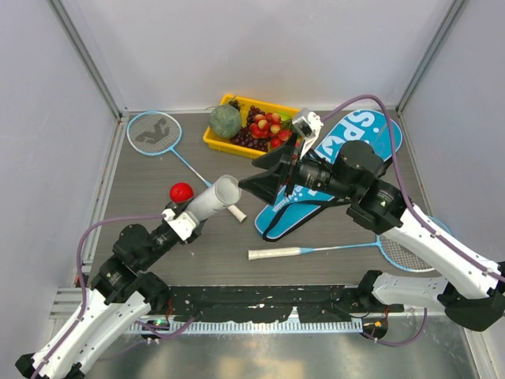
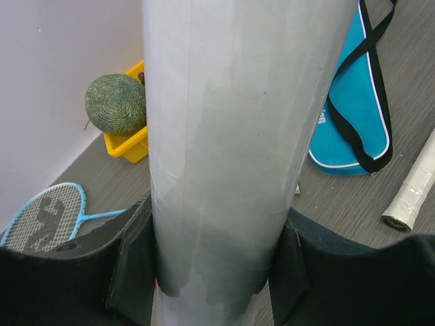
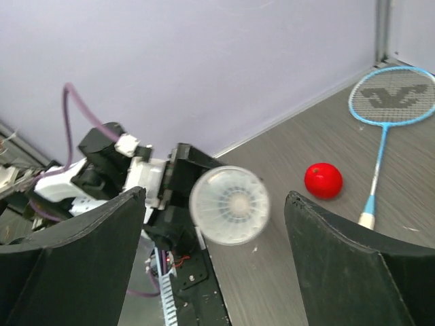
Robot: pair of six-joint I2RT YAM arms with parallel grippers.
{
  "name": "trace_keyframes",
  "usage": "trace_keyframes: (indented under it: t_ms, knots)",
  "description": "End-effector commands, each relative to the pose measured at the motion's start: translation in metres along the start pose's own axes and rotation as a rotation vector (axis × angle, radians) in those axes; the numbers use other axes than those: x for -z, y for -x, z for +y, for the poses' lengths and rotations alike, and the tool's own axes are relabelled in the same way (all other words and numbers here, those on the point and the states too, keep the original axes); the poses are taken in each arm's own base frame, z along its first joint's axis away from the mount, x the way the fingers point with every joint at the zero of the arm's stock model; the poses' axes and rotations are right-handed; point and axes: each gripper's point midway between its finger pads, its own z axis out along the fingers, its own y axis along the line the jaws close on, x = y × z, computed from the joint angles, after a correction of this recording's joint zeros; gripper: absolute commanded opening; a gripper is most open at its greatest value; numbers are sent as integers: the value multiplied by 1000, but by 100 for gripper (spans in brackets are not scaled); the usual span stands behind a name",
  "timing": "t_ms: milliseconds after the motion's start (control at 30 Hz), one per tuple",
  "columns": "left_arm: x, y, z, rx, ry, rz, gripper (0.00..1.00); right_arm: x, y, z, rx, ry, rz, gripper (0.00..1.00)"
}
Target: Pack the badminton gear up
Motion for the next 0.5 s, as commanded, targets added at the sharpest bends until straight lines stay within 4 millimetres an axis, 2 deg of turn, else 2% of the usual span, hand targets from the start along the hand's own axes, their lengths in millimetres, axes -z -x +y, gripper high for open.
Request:
trace_keyframes:
  t_ms: [0,100,300,367,433,467]
  knots:
    - [1,34,8,-26,24,-144,38,-7,-5,-21,-70,-37,-2,85]
    - [1,37,6,-28,11,-160,38,-14,-14,-22,-96,2,36,84]
    - [1,38,7,-29,13,-165,37,-32,-50,-16,-183,123,147,78]
    - [2,39,7,-29,15,-166,37,-40,-61,-16,-216,163,167,72]
    - [2,41,7,-30,11,-173,37,-44,-74,-18,-260,176,189,58]
    - [1,42,7,-31,13,-176,37,-45,-77,-18,-282,182,194,54]
